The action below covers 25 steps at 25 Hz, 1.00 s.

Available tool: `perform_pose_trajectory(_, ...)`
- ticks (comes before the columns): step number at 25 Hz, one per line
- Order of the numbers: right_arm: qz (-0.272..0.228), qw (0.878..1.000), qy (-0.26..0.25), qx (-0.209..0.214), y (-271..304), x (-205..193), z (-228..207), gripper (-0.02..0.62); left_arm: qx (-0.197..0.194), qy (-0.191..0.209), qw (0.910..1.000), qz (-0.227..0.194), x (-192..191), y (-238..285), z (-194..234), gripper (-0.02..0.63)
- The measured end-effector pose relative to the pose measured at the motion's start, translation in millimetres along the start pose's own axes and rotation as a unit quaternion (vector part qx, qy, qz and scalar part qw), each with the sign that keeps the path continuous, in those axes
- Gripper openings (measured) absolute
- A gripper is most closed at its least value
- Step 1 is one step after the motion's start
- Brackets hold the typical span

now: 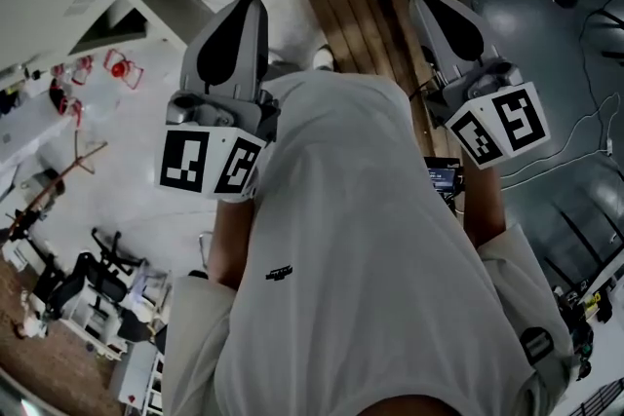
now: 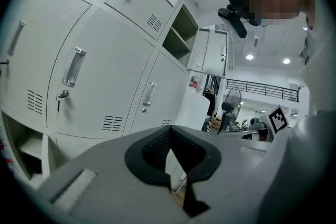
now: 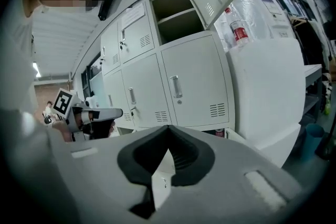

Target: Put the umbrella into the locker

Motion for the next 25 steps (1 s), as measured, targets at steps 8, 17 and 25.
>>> perform_pose_trajectory(8, 0.007, 1.0, -0.017, -0.012, 2, -1, 3, -0.005, -0.006, -0.004, 1.0, -0.002, 0, 4, -4, 0.018)
perform_pose_trajectory(17, 0.007, 1.0, -0.015, -0.018, -5, -3, -1, -0.005, -0.023, -0.001, 0.9997, 0.009, 0, 12, -10, 0.018)
perform_pose_trajectory(25, 0.01, 1.0, -0.017, -0.018, -6, -8, 4, -0.005, -0.028, -0.002, 0.9996, 0.011, -4, 10, -11, 0.018)
Point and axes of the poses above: the fingertips, and each gripper's own axes: y forward along the fingers, z to its left, x out of its top, the point moved 7 cm from there along -y, backward along the fingers, and after that the axes turned 12 degrees about z, right-handed, at the moved point
